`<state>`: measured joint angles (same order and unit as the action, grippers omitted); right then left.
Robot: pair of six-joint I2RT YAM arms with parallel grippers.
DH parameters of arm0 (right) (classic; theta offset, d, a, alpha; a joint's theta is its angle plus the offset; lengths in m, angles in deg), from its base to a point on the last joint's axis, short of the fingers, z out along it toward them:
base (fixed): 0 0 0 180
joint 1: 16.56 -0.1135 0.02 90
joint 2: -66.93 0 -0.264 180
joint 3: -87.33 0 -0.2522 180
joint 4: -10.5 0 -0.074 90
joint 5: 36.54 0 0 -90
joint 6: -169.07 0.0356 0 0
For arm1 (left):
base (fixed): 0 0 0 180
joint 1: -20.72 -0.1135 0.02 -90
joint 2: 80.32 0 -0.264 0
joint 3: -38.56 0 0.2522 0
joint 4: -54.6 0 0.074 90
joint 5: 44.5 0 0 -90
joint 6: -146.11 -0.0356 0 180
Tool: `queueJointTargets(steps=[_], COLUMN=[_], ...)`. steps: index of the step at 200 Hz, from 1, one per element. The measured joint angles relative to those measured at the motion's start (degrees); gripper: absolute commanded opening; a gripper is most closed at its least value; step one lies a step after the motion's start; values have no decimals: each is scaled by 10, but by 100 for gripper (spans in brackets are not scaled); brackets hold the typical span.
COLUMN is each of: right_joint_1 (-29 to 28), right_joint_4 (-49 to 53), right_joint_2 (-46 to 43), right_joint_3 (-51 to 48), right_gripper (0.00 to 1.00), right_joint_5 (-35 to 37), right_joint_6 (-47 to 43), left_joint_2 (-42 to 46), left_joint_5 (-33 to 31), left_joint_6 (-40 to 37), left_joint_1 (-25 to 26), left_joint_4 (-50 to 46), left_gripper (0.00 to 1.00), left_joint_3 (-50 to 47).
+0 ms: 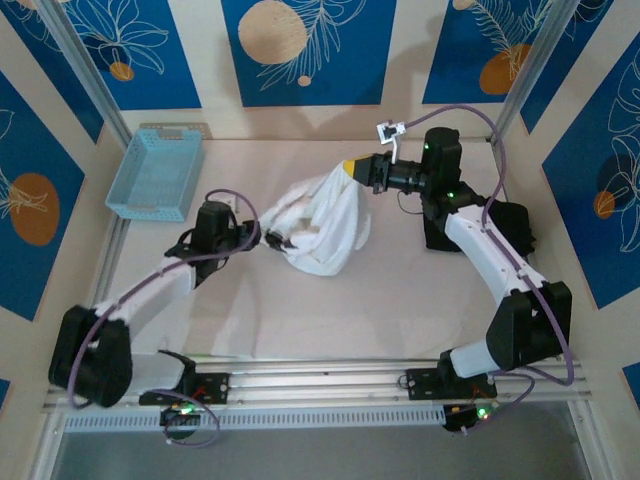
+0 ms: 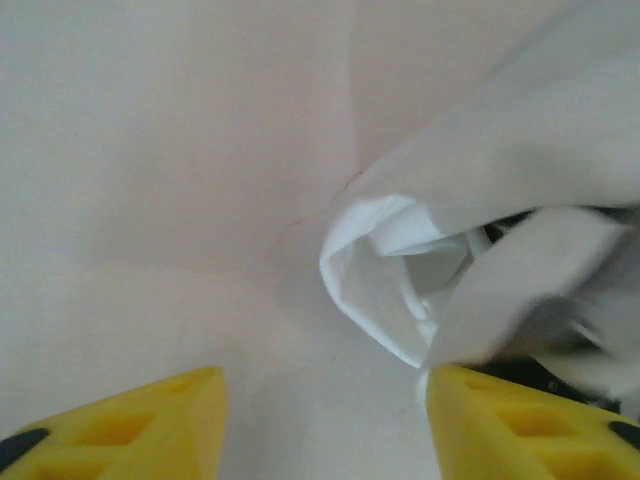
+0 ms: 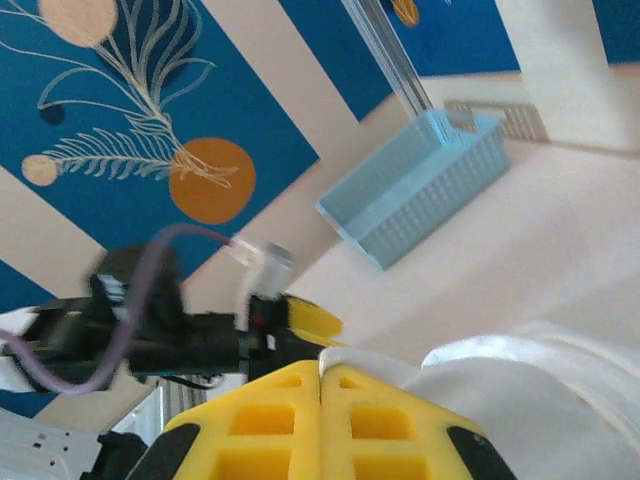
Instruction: Fold the inside-out t-shirt
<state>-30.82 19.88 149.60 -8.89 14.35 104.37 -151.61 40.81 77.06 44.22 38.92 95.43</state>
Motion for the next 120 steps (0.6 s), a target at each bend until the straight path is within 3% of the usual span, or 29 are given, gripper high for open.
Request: queueJointTargets(steps=[21, 41, 81, 95, 120], right_joint_1=[2, 3, 5, 7, 17], right_joint_4=[23, 36, 38, 40, 41], right_joint_2=[17, 21, 20, 17, 5], right_joint_3=[-5, -6, -6, -7, -8], right_gripper=[0, 0, 0, 0, 0], right_joint_5=[0, 0, 1, 1, 1], right_joint_6=[-13, -19, -25, -25, -24], left_joint_2=[-4, -63, -202, -244, -318], left_joint_5=[24, 51, 78, 83, 101], left_joint_6=[-35, -71, -114, -124, -127], left_joint_1=[50, 93, 118, 118, 117], left_joint_4=[16, 22, 29, 30, 34], left_gripper=[65, 68, 65, 55, 22], left_joint_3=[17, 54, 139, 173, 241])
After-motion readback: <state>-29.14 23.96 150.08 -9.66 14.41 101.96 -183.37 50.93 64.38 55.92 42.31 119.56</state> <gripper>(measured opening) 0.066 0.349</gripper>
